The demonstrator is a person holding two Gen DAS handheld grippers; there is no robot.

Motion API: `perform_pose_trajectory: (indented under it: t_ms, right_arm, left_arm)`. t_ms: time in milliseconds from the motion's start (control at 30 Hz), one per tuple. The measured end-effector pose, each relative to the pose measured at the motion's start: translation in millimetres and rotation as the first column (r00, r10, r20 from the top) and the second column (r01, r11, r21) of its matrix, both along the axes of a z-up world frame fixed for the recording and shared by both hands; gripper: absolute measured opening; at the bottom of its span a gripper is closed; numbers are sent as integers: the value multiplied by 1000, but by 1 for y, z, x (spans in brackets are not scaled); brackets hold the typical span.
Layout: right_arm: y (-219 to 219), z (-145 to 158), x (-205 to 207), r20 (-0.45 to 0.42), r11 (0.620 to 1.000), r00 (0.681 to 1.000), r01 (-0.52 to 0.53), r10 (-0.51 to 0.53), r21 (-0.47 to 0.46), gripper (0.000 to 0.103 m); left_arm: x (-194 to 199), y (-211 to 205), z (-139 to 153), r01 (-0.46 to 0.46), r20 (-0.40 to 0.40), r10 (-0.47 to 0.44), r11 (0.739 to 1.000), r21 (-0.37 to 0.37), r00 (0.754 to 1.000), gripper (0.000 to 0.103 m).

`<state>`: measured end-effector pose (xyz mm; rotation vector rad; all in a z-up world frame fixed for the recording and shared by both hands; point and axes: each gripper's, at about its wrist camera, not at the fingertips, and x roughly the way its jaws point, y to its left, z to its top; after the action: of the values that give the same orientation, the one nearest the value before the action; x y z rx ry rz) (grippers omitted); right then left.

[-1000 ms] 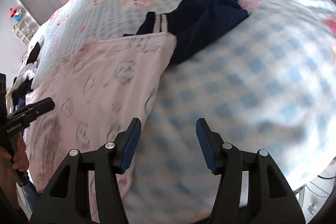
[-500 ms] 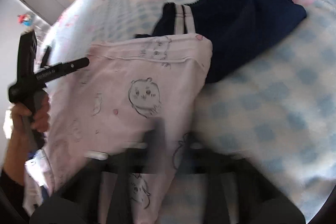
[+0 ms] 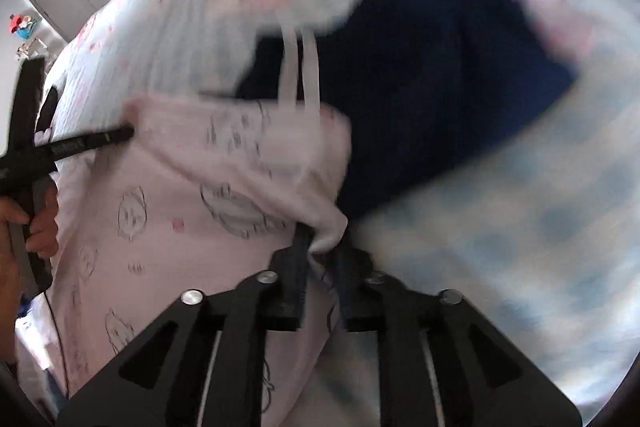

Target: Fold clothes

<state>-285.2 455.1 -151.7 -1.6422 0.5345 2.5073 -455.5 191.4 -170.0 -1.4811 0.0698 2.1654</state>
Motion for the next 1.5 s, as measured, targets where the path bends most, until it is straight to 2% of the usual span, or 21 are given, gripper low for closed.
perform_pose_trajectory:
  t_ms: [33, 67, 100, 133, 267, 367, 400, 433, 467, 533, 600, 667, 767, 800, 867, 967, 1100, 1167, 1333, 1467, 1500]
  right_arm:
    - [3, 7, 6, -35, 999, 999, 20, -21, -26, 23]
    - [8, 18, 13, -85, 997, 996, 34, -40, -66, 30]
    - [12, 25, 16, -111, 996, 992, 44, -54, -83, 41]
    - [15, 29, 13, -120, 995, 991, 48, -58, -86, 44]
    - [30, 41, 0, -154, 994, 985, 61, -75, -95, 44]
    - [32, 22, -23, -80, 988, 996, 25, -37, -151, 43]
    - [31, 19, -28, -72, 987, 997, 11, -22, -159, 32]
    - [29, 15, -34, -63, 986, 998, -3, -7, -166, 12]
    - [26, 17, -36, -67, 991, 998, -14, 4, -134, 10]
    - [21, 30, -34, -126, 998, 992, -23, 16, -55, 5]
    - [19, 50, -27, -213, 1000, 977, -19, 16, -9, 4]
    - [18, 53, -28, -239, 1000, 971, -16, 18, 10, 4]
    - [18, 30, -40, -173, 998, 985, -8, 17, 57, 8]
    - [19, 13, -47, -97, 996, 995, -4, 13, 92, 25]
    - [21, 6, -47, -63, 995, 998, 16, -10, 94, 26]
    - [24, 30, -33, -130, 994, 990, 62, -50, 88, 41]
    - [11, 70, 16, -236, 1000, 972, 18, -18, -4, 43]
    - [-7, 72, 43, -243, 998, 969, -44, 34, -34, 43]
    - [-55, 29, 109, -139, 993, 988, -79, 67, -83, 43]
    - [-71, -5, 139, -44, 998, 998, -55, 55, 14, 40]
    - [-67, -1, 147, -53, 999, 998, -32, 33, 11, 40]
  left_arm:
    - [3, -3, 10, 8, -26, -7, 999, 34, 1000, 20]
    - [7, -7, 19, 16, -52, -13, 998, 68, 999, 36]
    - [7, -8, 27, 25, -73, -19, 996, 87, 997, 43]
    - [4, -7, 31, 32, -86, -25, 996, 83, 996, 48]
    - [-25, 11, 25, 44, -24, -43, 997, 59, 999, 48]
    - [-30, 30, 3, 100, 74, -100, 995, -1, 992, 44]
    - [-29, 36, -3, 125, 85, -122, 992, -30, 989, 38]
    - [-22, 42, -2, 154, 47, -151, 986, -71, 987, 16]
    - [-16, 46, 1, 176, 3, -176, 980, -95, 984, 10]
    - [-7, 45, 15, 179, -70, -184, 981, -74, 980, 9]
    - [-2, 40, 30, 149, -147, -154, 988, -47, 977, 8]
    - [-5, 34, 34, 107, -180, -109, 994, -24, 978, 8]
    - [-24, 32, 5, 64, -34, -64, 998, -20, 997, 14]
    - [-27, 34, -2, 54, 6, -54, 998, -25, 999, 17]
    - [-26, 29, 0, 30, 17, -30, 1000, -6, 999, 21]
    - [9, 12, 34, 57, -69, -52, 997, 61, 996, 26]
    - [79, -13, 75, 133, -170, -113, 984, 115, 979, 34]
    - [124, -25, 75, 171, -153, -152, 977, 125, 977, 34]
    - [204, -23, 48, 230, -117, -222, 971, 66, 968, 34]
    - [225, -15, 16, 182, -80, -194, 974, -136, 978, 34]
    - [227, -22, 20, 164, -82, -174, 979, -120, 981, 33]
